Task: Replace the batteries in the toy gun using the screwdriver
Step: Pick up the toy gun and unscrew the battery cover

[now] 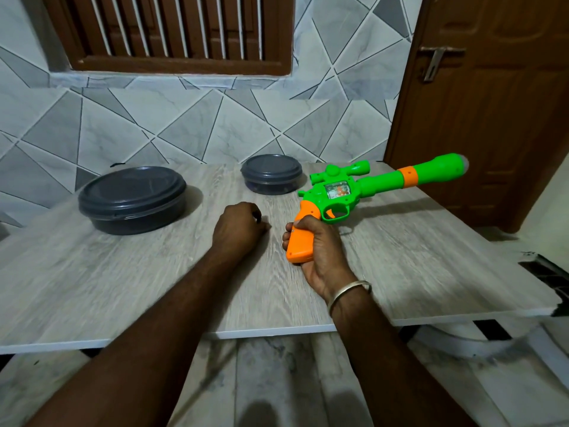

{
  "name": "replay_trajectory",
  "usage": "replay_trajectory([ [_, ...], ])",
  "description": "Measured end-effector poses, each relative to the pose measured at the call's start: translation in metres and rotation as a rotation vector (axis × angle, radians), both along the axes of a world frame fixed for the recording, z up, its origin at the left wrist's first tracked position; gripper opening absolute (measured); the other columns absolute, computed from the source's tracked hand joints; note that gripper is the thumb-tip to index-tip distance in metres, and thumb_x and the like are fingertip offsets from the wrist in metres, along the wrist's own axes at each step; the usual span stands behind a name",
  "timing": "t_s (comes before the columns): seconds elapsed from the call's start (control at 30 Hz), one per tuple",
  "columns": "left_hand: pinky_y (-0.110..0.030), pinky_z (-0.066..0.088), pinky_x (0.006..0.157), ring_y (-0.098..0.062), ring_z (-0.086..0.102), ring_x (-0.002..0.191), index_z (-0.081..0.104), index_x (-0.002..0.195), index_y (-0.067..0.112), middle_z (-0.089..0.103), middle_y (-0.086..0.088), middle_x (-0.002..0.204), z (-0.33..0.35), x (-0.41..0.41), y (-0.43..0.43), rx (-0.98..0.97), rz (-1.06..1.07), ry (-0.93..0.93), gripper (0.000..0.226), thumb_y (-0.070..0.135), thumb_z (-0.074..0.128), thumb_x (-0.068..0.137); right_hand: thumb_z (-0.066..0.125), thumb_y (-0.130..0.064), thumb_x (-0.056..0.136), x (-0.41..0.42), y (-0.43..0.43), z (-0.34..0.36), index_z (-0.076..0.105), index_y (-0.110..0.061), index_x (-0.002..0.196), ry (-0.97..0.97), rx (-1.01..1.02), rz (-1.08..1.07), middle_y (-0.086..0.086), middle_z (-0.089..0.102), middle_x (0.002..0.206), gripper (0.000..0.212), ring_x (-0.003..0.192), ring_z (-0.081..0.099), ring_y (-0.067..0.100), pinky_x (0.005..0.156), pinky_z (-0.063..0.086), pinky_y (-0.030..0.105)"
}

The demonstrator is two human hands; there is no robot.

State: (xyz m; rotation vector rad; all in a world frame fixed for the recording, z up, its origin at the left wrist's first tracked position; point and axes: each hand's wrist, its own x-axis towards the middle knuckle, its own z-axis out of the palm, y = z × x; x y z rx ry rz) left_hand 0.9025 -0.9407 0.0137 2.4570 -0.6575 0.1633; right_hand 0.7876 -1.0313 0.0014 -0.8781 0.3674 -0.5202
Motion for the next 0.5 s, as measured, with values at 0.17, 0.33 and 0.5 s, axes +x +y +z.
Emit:
replay_trajectory([
  [0.17,-0.038,0.053,0.09,-0.024,0.066,0.099,0.071,0.115,0.009,0.072,-0.012,0.11,0.004,-0.015,-0.001,-0.166,0.033,-0.061,0.03,0.032,0.057,0.101,0.054,-0.009,0.09,-0.001,0.0,0.001,0.057,-0.002,0.095,-0.001,-0.023,0.0,0.011,0.061,0.075,0.009,0.054,0.059,0.019,0.05,0.049,0.025],
  [0.33,-0.049,0.055,0.091,-0.033,0.07,0.092,0.07,0.078,0.013,0.074,-0.014,0.089,0.013,-0.05,-0.008,-0.885,-0.009,0.402,0.037,0.037,0.051,0.099,0.049,-0.037,0.099,0.002,-0.001,0.007,0.06,-0.013,0.104,-0.049,0.034,-0.036,0.013,0.058,0.073,0.026,0.052,0.059,0.019,0.047,0.049,0.025],
  [0.5,-0.032,0.05,0.066,-0.023,0.061,0.072,0.06,0.096,0.005,0.066,-0.01,0.084,0.017,-0.077,-0.028,-1.225,0.01,0.954,0.038,0.038,0.042,0.106,0.057,-0.045,0.093,0.009,-0.002,0.031,0.057,-0.013,0.125,0.073,-0.303,-0.236,0.024,0.065,0.1,0.046,0.076,0.062,0.032,0.063,0.056,0.04],
])
